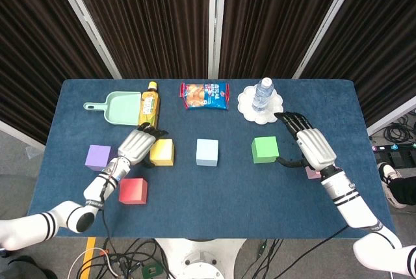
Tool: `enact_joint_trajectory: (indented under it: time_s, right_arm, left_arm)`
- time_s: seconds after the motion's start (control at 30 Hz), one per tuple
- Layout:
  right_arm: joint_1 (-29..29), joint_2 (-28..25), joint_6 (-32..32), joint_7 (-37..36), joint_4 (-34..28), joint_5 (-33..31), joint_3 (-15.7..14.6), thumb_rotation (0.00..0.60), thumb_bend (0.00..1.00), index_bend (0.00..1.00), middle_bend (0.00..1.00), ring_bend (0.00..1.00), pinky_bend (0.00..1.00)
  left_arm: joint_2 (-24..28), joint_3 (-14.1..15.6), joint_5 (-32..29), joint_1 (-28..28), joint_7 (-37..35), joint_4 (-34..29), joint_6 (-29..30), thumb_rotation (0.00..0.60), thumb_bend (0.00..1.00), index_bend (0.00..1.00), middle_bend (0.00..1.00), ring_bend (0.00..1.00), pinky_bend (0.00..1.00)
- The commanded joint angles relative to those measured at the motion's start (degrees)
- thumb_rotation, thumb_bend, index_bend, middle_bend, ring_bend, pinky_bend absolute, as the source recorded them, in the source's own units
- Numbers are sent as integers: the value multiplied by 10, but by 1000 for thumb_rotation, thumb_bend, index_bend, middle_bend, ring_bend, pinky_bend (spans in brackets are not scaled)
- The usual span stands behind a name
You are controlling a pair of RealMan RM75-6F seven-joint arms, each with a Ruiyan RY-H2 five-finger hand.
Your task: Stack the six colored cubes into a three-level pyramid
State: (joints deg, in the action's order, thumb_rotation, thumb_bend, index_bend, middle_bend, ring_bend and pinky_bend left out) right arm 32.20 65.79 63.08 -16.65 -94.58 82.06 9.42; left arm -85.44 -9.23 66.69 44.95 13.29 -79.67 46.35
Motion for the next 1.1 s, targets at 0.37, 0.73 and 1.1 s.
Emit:
enact_joint_trajectory:
  time_s: [0.37, 0.73, 1.1]
  right_arm:
    - [-15, 3, 17, -26, 18, 15, -9, 600, 118, 0, 78, 0, 0]
    - [-20, 2, 26, -28, 19, 16, -6, 600, 118, 0, 78, 0, 0]
    - [-23, 1, 26, -38, 23, 18, -7, 600, 118, 0, 78, 0, 0]
  left_arm:
    - [-24, 1, 12, 22, -22, 38, -13, 600, 127, 185, 384, 248, 105]
    - [-33, -10, 37, 51, -52, 54, -27, 600, 130, 192, 387, 248, 105]
    - [-51, -12, 30, 72, -40, 64, -34, 600, 129, 192, 386, 248, 105]
